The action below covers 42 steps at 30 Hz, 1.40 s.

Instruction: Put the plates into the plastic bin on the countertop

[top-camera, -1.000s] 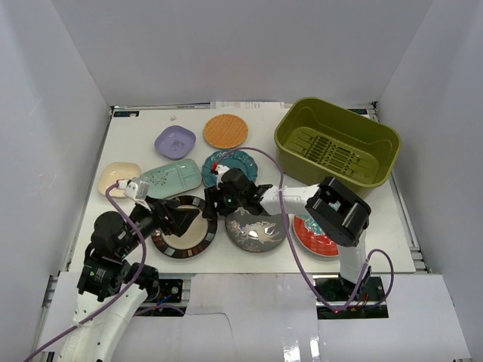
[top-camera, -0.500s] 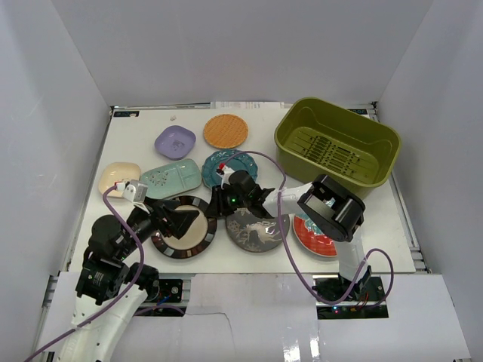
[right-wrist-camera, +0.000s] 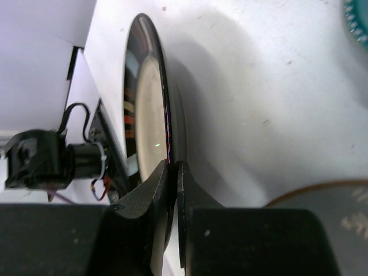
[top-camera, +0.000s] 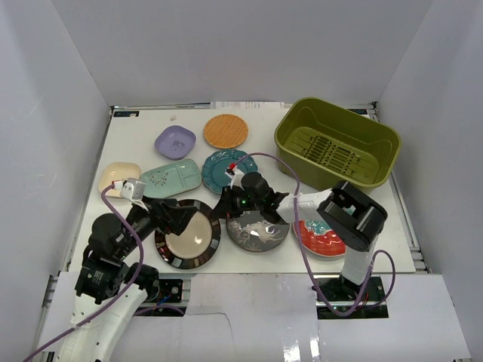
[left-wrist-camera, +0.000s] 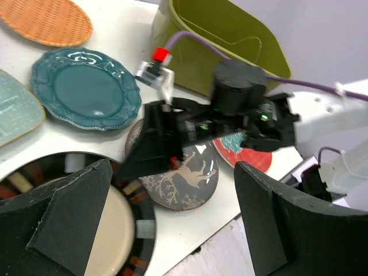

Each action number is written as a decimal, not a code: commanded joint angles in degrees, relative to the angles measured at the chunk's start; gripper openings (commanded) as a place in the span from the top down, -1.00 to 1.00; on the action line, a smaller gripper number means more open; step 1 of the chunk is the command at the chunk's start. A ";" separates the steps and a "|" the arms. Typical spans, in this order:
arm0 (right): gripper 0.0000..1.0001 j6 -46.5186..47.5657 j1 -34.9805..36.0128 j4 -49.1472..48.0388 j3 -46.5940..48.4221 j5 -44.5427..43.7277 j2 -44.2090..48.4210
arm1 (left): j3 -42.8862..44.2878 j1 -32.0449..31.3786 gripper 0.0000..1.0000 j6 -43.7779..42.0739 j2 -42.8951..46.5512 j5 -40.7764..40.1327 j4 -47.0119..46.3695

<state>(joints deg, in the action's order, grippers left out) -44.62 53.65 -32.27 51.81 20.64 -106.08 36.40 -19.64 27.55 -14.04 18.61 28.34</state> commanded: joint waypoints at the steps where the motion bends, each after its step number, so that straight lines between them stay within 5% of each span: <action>1: 0.85 -3.44 -0.91 -9.20 -2.14 3.35 9.81 | 5.86 -0.14 -0.96 0.57 -2.30 -4.28 0.40; 5: 0.85 -8.55 -5.38 -13.08 -3.12 3.88 17.47 | 14.30 -0.14 -0.96 1.36 -4.50 -4.99 1.10; 12: 0.85 -6.09 -20.40 -1.40 2.24 -0.95 30.22 | 19.41 -0.22 -0.96 5.75 -5.64 -1.57 2.86; 23: 0.85 -0.64 -56.42 19.70 9.71 -8.43 37.88 | -0.43 -0.14 -0.96 21.13 -10.20 4.85 -2.75; 32: 0.85 4.19 -62.26 23.48 10.33 -13.35 33.67 | -13.54 -0.40 -0.82 27.73 -19.52 7.76 -16.19; 42: 0.85 5.42 -62.17 21.90 1.37 -13.18 30.42 | -18.21 -8.03 -0.72 28.61 -33.05 -3.57 -25.52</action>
<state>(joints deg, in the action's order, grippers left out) -37.82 -8.71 0.58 52.45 5.67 -76.16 18.76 -24.84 55.11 -44.36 20.03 8.45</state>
